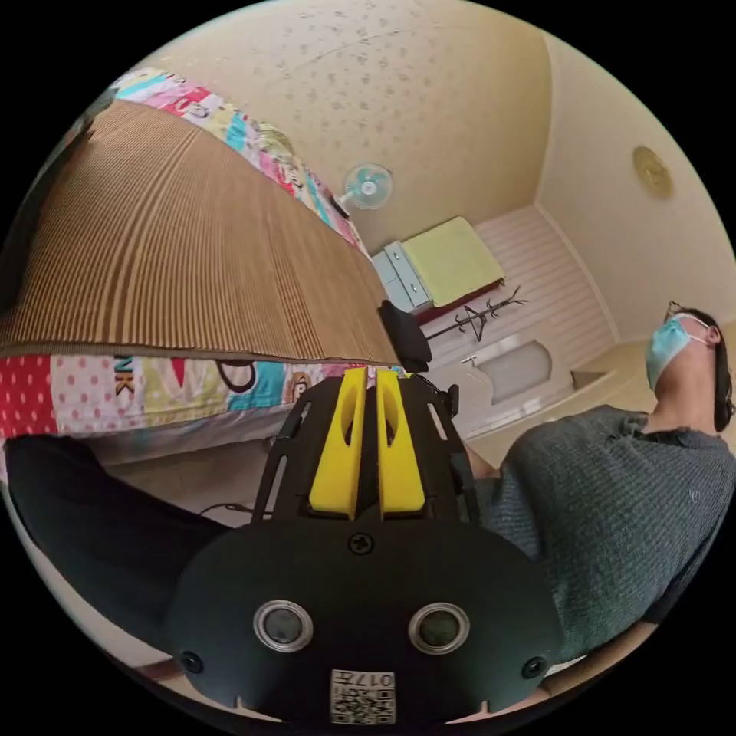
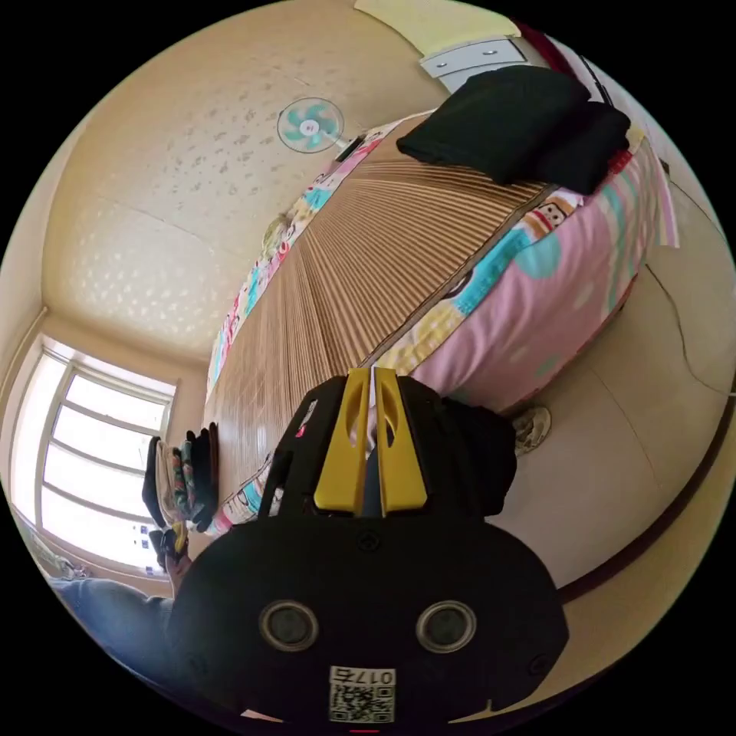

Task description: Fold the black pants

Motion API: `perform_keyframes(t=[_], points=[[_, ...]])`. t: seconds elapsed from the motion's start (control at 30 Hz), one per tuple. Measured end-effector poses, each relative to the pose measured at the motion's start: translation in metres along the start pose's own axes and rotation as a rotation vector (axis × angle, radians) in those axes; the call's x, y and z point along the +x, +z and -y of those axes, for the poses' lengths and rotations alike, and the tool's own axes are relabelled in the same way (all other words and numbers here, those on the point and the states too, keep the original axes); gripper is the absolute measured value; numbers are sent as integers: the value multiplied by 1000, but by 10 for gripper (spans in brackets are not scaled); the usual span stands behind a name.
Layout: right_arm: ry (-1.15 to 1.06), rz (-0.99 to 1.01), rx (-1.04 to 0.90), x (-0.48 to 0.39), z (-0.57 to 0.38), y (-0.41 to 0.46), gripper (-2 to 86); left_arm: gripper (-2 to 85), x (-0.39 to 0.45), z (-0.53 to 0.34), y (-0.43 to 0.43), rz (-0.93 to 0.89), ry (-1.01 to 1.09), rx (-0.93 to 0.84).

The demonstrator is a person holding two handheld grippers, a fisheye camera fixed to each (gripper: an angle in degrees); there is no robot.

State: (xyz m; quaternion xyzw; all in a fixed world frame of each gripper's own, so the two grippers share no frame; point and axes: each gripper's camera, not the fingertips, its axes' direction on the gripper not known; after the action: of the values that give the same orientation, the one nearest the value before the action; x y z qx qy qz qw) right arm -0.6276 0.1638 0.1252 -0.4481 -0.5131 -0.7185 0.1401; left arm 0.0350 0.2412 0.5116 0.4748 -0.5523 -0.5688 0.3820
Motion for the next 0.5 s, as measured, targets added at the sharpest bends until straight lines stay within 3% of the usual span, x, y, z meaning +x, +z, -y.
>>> perform_keyframes(t=[0.2,0.4,0.5], points=[[115,34,267,69,52,-67,118,24,41,23,-14,141,109,62],[177,46,432,117,133,-83,145,100,80,29,-3,67,234,146],[229,66,483,135,168,-82,144,120,100,21,6,131,292,122]])
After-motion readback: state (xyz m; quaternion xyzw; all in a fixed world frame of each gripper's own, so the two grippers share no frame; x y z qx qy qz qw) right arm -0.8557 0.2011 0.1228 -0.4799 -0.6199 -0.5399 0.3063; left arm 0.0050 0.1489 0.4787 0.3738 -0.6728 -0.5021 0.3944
